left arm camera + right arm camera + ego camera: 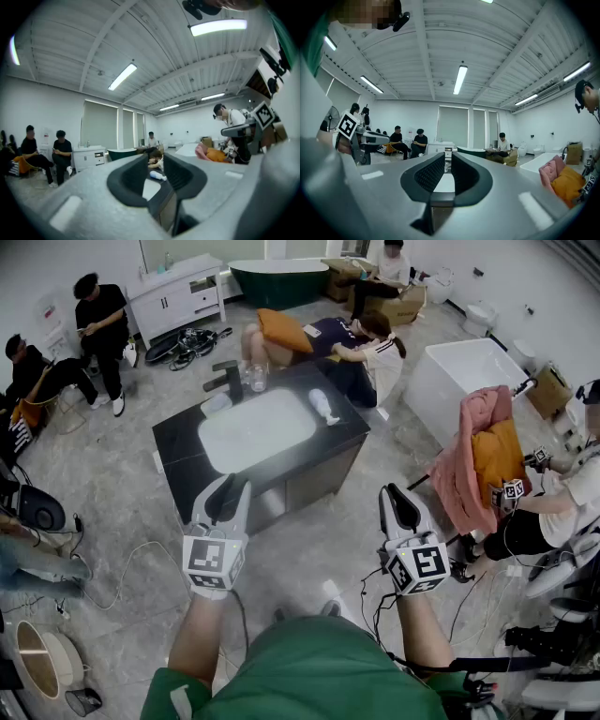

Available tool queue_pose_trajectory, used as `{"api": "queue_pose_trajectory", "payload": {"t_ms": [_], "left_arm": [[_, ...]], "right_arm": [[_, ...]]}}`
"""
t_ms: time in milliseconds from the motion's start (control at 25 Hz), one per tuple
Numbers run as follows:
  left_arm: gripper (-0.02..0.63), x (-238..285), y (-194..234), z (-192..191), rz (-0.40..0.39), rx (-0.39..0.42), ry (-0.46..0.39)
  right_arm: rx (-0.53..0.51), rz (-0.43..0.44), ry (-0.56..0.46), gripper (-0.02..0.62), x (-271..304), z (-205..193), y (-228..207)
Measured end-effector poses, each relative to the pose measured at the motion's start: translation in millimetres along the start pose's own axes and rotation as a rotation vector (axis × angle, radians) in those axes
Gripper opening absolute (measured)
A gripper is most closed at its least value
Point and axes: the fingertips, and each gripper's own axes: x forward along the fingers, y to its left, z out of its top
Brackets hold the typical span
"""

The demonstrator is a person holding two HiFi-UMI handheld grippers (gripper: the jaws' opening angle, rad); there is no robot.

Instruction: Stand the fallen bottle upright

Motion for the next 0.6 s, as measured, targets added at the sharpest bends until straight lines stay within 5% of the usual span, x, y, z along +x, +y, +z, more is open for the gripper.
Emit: {"api": "queue_pose_trajectory", "payload": {"t_ms": [600], "left_arm": [[0.097, 22.2, -61.4, 20.6, 0.02, -0.009, 0.004]], "right_arm": [[0.005, 0.022, -0.039, 0.044, -30.7, 5.1, -52.3]]}}
